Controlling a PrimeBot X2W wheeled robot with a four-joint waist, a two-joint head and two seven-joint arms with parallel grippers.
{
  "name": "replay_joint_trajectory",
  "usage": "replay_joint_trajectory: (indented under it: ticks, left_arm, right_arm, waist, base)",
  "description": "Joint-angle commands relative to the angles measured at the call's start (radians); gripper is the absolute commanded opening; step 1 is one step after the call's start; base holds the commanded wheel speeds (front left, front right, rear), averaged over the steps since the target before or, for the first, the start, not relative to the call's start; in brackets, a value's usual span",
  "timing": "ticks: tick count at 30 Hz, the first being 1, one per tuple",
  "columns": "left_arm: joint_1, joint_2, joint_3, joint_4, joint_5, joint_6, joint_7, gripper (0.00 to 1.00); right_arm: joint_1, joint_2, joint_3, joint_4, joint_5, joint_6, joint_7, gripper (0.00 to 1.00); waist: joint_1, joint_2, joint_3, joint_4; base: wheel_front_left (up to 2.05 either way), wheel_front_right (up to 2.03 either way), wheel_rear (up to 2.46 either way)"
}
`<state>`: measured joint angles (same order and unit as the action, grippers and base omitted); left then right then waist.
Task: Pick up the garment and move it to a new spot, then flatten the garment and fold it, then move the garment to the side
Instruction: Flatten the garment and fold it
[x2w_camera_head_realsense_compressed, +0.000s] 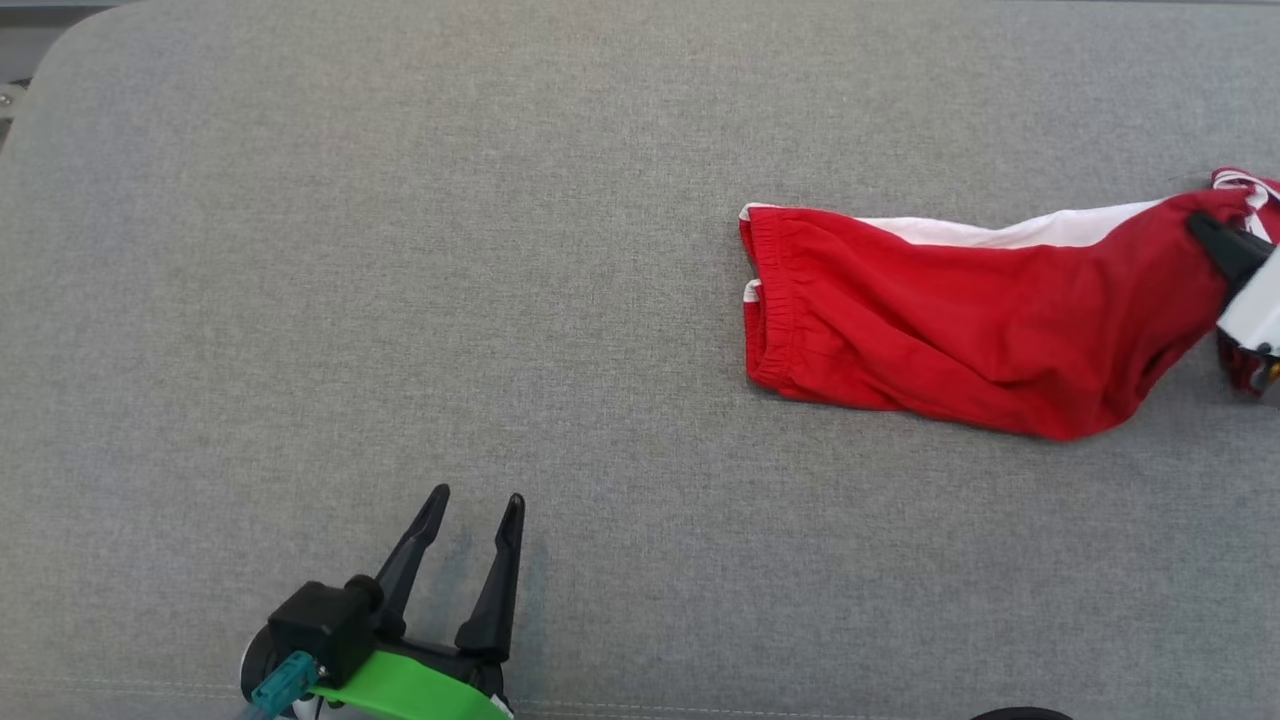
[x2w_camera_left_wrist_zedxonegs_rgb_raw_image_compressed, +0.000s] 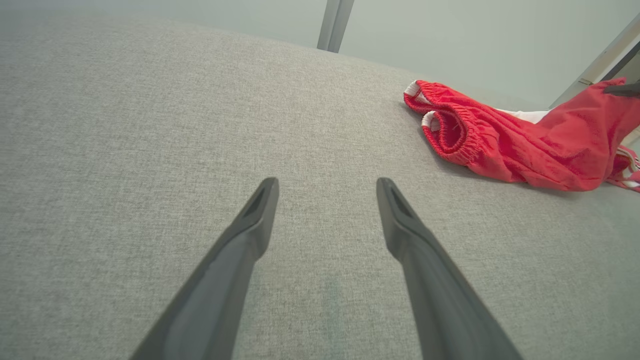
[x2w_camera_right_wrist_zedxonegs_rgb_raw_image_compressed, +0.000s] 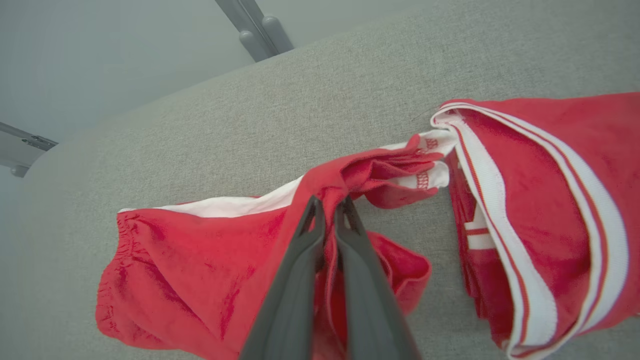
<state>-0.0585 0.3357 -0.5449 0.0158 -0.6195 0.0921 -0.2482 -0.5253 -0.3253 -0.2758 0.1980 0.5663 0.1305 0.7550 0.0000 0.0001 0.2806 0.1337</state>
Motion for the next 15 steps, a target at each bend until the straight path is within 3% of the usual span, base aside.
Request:
replay_joint_trajectory:
  ticks: [1,10,15]
  left_arm:
    - [0.017,-0.012,-0.003,0.011,0.009,-0.004,-0.008,1.0]
    - [-0.021,-0.068,-0.022,0.051,0.029,-0.029,-0.014,1.0]
    - [-0.069,-0.102,-0.034,0.082,0.046,-0.065,-0.017,1.0]
  right_arm:
    - [-0.014,0.008,0.047,-0.035,0.016,0.0,0.009,0.0]
    - [-0.06,0.073,0.287,-0.138,0.028,0.0,0.091,0.0]
    - [-0.099,0.134,0.366,-0.111,-0.028,0.0,0.108,0.0]
  waist:
    - [0.0,-0.0001,-0.025,0.009]
    - [0.0,-0.0001,-0.014,0.042]
    - [0.0,-0.0001,0.054,0.08]
  base:
    - [0.0,0.0,0.0]
    - [0.0,0.0,0.0]
    - [0.0,0.0,0.0]
